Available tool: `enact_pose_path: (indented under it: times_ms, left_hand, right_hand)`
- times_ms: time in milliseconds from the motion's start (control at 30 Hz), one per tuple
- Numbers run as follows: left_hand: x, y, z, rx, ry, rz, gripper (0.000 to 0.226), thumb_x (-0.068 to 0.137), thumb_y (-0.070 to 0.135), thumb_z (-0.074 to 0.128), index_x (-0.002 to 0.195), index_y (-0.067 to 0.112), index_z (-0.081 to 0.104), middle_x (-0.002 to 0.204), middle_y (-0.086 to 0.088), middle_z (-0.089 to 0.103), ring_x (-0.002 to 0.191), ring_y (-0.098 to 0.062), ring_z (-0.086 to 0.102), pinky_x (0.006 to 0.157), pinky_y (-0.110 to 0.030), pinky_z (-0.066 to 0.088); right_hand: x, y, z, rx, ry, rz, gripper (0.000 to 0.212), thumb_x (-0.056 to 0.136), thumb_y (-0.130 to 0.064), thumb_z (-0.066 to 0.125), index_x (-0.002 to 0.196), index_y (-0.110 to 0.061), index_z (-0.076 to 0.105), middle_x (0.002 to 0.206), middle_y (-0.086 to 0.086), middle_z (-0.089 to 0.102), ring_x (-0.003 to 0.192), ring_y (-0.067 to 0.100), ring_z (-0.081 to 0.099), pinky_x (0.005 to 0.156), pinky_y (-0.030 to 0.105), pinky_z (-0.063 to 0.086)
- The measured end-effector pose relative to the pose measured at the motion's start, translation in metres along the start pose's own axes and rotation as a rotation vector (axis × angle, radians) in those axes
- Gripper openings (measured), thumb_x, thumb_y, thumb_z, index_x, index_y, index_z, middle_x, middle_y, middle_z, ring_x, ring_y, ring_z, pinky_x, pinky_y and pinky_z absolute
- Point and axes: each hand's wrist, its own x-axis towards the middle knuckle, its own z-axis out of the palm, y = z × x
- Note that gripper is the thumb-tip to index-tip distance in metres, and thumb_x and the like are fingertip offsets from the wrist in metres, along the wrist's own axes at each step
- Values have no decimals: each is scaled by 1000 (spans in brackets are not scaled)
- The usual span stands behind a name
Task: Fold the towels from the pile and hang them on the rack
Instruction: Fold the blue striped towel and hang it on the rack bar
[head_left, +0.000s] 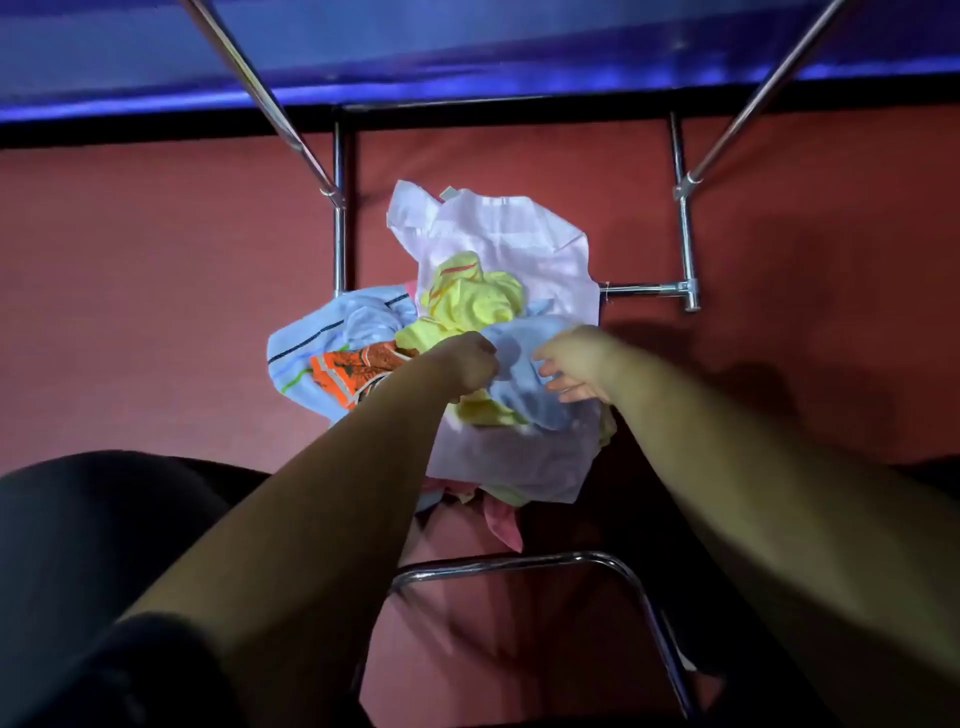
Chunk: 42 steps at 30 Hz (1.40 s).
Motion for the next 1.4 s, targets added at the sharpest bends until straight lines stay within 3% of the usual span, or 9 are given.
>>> enact_pose_path:
  times_ms: [200, 400, 500, 767, 900, 1067, 1200, 1300, 1400]
  left_hand:
    - [18, -46, 35, -87, 100, 18, 61, 98, 23, 68, 156, 19, 51, 155, -13, 53, 132, -29, 59, 104, -29, 48]
    - [9, -62, 39, -541, 277, 85, 16, 90, 4, 79, 104, 13, 81, 97, -8, 77, 83, -15, 69, 69, -13, 53]
    - [-2, -46, 28, -676, 240, 114, 18, 88, -4, 77, 87, 13, 73, 76, -7, 66, 66, -17, 59, 65, -23, 50]
    - [-57, 13, 4, -804, 185, 235, 22, 87, -7, 51, 87, 14, 58, 76, -8, 57, 69, -24, 56, 69, -35, 52]
    - [-89, 35, -16, -625, 250, 364, 25, 84, 4, 52, 95, 18, 70, 94, -11, 70, 87, -26, 66, 84, -36, 57]
    - [-147, 57, -43, -550, 264, 527, 24, 87, 10, 57, 103, 17, 74, 92, -11, 71, 86, -20, 64, 87, -33, 53]
    - [-206, 82, -67, -493, 261, 677, 39, 96, -3, 48, 118, 17, 74, 74, 6, 70, 70, -5, 63, 72, -20, 50]
    - [-252, 101, -81, -462, 180, 780, 47, 93, -1, 49, 125, 21, 75, 90, -6, 75, 86, -17, 70, 86, -31, 57]
    - [-293, 119, -92, -393, 226, 872, 45, 95, -2, 51, 129, 18, 74, 89, -8, 72, 84, -19, 65, 81, -28, 56]
  right_hand:
    - [38, 40, 22, -204, 53, -110, 43, 107, -16, 56, 147, -30, 60, 102, 5, 60, 93, 26, 56, 88, 41, 51]
    - [37, 54, 41, -80, 15, -116, 64, 102, -16, 63, 157, -42, 44, 117, 12, 66, 77, 23, 59, 58, 33, 46]
    - [33, 44, 41, -107, -32, -169, 73, 101, -16, 62, 161, -47, 34, 116, 24, 72, 83, 28, 61, 71, 38, 47]
    - [-30, 12, 11, 19, 99, -407, 78, 96, -6, 65, 149, -57, 39, 87, 5, 63, 68, 19, 55, 61, 30, 47]
    - [-71, 1, -2, -183, 228, -598, 22, 82, -19, 86, 98, -30, 76, 71, -2, 59, 56, 8, 49, 55, 22, 43]
    - [-124, -17, -10, -276, 269, -790, 37, 79, -14, 86, 61, -22, 54, 82, -2, 46, 74, 14, 48, 60, 20, 39]
    - [-177, -26, -21, -158, 191, -875, 29, 83, -4, 82, 84, -20, 57, 78, 9, 58, 75, 19, 55, 68, 35, 42]
    - [-216, -36, -30, -113, 46, -926, 49, 88, -2, 77, 124, -32, 61, 101, 7, 74, 83, 16, 70, 72, 35, 57]
    - [-255, -47, -34, -78, 59, -951, 37, 91, -3, 74, 115, -30, 67, 87, -1, 75, 77, 18, 71, 72, 40, 62]
